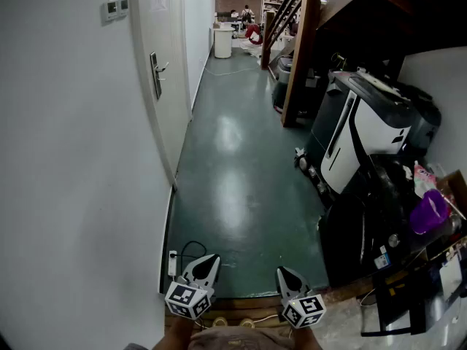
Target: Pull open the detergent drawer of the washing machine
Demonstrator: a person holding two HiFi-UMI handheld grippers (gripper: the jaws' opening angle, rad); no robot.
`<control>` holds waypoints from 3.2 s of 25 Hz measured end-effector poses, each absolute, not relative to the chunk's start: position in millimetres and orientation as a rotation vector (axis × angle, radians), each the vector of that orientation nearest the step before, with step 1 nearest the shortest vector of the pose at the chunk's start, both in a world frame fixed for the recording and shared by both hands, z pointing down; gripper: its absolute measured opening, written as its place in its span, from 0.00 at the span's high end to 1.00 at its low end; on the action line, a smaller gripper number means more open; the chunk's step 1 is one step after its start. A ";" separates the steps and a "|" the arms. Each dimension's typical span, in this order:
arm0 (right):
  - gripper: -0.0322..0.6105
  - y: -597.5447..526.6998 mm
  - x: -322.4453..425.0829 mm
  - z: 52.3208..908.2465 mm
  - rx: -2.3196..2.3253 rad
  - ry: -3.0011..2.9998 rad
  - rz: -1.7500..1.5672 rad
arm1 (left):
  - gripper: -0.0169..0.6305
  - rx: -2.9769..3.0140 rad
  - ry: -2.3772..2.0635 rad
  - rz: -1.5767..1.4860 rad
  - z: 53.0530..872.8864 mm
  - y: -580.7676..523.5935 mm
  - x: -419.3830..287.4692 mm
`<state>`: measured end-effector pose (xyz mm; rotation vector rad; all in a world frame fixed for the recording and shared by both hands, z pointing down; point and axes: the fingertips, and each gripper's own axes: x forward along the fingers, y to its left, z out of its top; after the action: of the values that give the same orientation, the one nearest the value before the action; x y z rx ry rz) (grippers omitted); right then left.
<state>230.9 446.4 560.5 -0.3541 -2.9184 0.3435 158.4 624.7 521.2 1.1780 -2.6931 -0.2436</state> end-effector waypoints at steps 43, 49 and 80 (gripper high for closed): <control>0.95 469.6 139.1 578.7 -0.239 -2.893 0.322 | 0.94 1.307 -2.589 -0.254 550.2 627.1 42.9; 0.95 433.0 70.8 565.1 -0.271 -2.876 0.329 | 0.94 1.279 -2.583 -0.282 536.3 589.7 -22.2; 0.95 311.6 -166.1 458.0 -0.316 -2.902 0.384 | 0.94 1.343 -2.547 -0.233 404.6 436.0 -246.9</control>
<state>-166.1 311.6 458.0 -0.3158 -2.9019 0.3839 -246.9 436.0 404.6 1.3434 -2.5470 -0.2335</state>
